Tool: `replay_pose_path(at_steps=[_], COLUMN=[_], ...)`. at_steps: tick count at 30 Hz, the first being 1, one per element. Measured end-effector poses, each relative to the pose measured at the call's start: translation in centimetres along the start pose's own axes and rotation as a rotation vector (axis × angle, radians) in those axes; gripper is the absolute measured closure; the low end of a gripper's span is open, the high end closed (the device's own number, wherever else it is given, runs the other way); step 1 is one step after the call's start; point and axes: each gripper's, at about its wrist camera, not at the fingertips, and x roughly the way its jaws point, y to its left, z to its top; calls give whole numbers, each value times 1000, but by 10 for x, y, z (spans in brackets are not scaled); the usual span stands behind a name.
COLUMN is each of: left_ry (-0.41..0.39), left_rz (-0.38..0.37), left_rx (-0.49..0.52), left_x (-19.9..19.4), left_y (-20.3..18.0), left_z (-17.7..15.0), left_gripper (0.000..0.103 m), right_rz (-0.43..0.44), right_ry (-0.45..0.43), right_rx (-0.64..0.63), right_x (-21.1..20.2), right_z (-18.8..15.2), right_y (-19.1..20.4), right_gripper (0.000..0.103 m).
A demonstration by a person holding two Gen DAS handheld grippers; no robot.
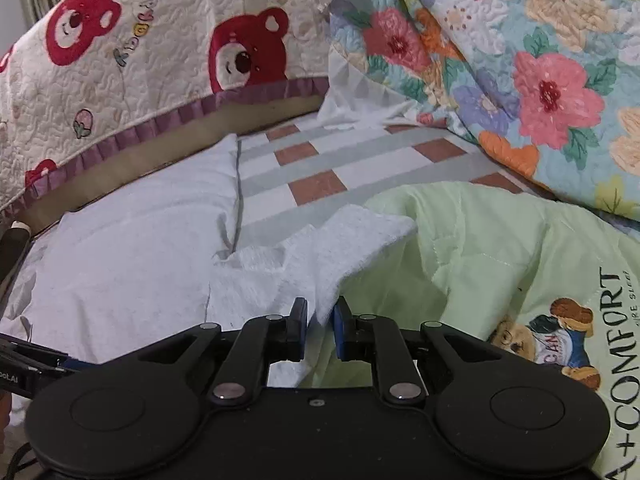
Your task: Fold clothes
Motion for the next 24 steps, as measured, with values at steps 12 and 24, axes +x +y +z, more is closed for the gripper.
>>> replay_pose_path(at_steps=[12,24], left_ry=[-61,-165], left_rz=[83,12], left_rx=[22,-142], left_x=[-10,-32], left_y=[-1,33], left_z=[5,7], left_gripper=[68,66], right_rz=[-10,513], right_ry=[-153,47], right_rx=[-61,-515], right_x=[16,-4], right_z=[3,-40], right_y=[-6,85], right_gripper=[94,99])
